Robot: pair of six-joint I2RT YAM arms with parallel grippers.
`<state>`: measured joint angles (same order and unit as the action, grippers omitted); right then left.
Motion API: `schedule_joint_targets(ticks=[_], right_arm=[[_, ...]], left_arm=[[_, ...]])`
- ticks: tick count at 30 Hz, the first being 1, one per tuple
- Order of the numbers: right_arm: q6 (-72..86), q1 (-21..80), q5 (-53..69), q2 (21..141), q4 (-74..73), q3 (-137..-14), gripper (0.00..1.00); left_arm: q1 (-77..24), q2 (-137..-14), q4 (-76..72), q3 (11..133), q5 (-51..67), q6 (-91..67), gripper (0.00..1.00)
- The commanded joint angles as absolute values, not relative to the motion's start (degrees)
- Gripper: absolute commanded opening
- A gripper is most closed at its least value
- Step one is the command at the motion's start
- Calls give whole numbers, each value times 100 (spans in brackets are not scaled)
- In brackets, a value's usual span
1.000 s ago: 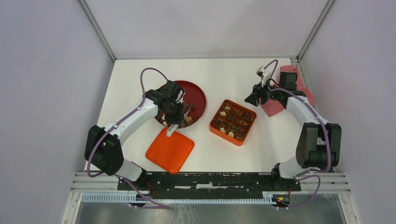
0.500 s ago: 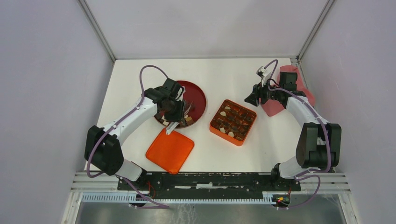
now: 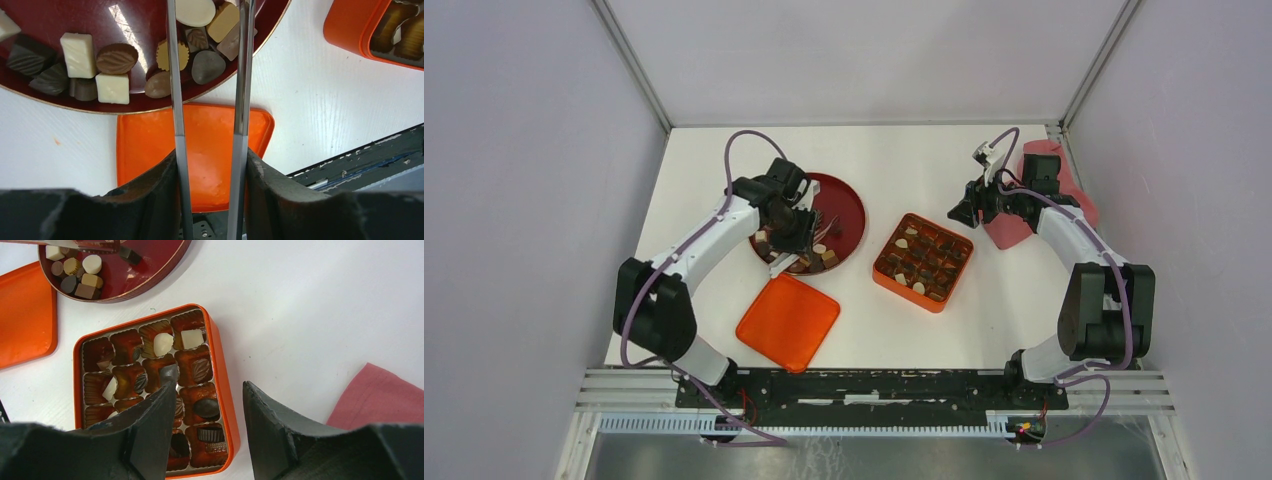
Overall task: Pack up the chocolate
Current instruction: Pick up the fake chocolate from the plate.
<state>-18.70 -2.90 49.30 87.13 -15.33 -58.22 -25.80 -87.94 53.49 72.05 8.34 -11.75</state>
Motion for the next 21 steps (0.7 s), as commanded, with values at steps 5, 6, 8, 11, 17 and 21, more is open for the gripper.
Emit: schedule_joint_targets(ticks=[5, 6, 8, 11, 17, 21], right_arm=[[-1890, -308, 5001, 8650, -1471, -5870, 57], [-1890, -308, 5002, 8649, -1470, -5871, 57], [-1890, -308, 5001, 8651, -1469, -5871, 57], [-1880, -308, 5010, 8664, -1480, -5888, 57], [-1907, -308, 4984, 8661, -1489, -5875, 57], [-1912, -308, 4983, 8676, -1507, -5897, 57]], left_arm=[[-2567, -9165, 5449, 7632, 1156, -235, 48], [-2566, -9224, 5478, 7656, 1107, -179, 48], [-2573, -9372, 5518, 7696, 983, -109, 48], [-2567, -9550, 5514, 7746, 887, -54, 48], [-2569, -9745, 5537, 7926, 900, -35, 38], [-2567, -9756, 5549, 7981, 1058, -48, 13]])
